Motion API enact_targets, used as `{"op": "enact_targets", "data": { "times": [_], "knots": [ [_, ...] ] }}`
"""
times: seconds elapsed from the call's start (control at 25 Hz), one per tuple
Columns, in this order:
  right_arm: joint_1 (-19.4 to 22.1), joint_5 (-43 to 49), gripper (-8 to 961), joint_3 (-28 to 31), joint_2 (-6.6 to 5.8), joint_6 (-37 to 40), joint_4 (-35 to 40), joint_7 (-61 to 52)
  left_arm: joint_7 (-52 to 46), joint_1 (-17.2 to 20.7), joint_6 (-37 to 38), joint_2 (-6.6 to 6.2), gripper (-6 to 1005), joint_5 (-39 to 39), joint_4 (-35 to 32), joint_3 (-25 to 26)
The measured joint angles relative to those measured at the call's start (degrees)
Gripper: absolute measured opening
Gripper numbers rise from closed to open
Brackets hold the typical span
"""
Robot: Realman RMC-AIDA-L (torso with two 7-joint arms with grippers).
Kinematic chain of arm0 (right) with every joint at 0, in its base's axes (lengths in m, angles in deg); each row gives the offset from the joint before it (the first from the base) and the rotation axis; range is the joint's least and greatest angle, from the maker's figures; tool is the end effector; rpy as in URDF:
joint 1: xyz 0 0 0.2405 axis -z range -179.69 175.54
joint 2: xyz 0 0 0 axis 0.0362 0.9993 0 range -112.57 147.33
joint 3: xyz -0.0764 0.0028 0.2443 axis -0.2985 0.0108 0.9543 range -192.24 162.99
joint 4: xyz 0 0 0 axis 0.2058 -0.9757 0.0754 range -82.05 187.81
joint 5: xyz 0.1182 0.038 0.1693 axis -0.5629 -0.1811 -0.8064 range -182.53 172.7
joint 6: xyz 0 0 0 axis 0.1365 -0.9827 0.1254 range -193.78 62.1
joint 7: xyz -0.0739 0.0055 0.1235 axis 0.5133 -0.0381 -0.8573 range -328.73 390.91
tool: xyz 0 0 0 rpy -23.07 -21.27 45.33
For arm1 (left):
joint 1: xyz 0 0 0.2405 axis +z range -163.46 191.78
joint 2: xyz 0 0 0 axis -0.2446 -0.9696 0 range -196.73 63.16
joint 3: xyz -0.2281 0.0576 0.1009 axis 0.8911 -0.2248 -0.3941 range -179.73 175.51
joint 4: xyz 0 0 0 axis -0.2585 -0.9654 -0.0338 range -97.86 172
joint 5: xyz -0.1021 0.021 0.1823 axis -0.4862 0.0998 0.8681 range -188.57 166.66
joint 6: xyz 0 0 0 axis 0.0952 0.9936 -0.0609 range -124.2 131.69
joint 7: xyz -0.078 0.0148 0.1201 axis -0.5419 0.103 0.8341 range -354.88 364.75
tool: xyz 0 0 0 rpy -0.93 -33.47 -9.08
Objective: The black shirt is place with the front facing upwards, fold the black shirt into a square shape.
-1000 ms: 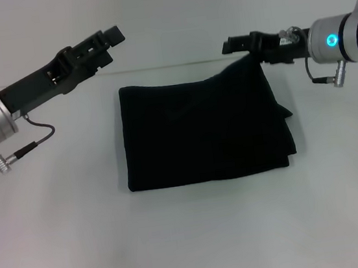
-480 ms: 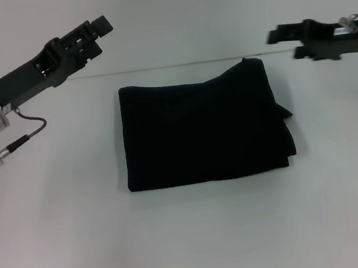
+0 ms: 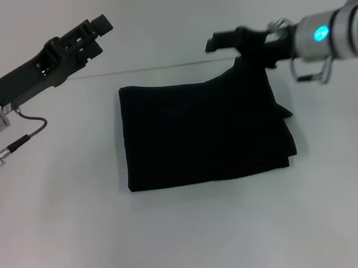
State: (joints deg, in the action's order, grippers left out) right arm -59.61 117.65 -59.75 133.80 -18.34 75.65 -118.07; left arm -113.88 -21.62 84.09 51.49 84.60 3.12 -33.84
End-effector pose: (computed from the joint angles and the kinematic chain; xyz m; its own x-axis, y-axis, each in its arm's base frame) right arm 0.1730 0.4771 -0.0242 0.0950 -0.8003 -0.5921 -0.9938 -0.1103 -0.0104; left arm -0.2306 0.3918 0.0476 0.0533 0.6114 0.7895 0.8344 -0.4616 0.3011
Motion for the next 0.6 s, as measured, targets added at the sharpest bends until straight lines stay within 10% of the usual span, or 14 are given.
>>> {"op": "enact_targets", "data": {
  "times": [0.2, 0.6],
  "knots": [
    [-3.17, 0.21, 902, -5.24, 1.41, -9.05, -7.64, -1.16, 0.18, -0.13, -0.24, -0.04, 845, -0.91, -0.01, 0.00],
    [9.24, -3.03, 910, -6.04, -3.00, 4.31, 6.55, -7.41, 0.34, 0.02, -1.11, -0.16, 845, -1.35, -0.26, 0.10]
  ]
}}
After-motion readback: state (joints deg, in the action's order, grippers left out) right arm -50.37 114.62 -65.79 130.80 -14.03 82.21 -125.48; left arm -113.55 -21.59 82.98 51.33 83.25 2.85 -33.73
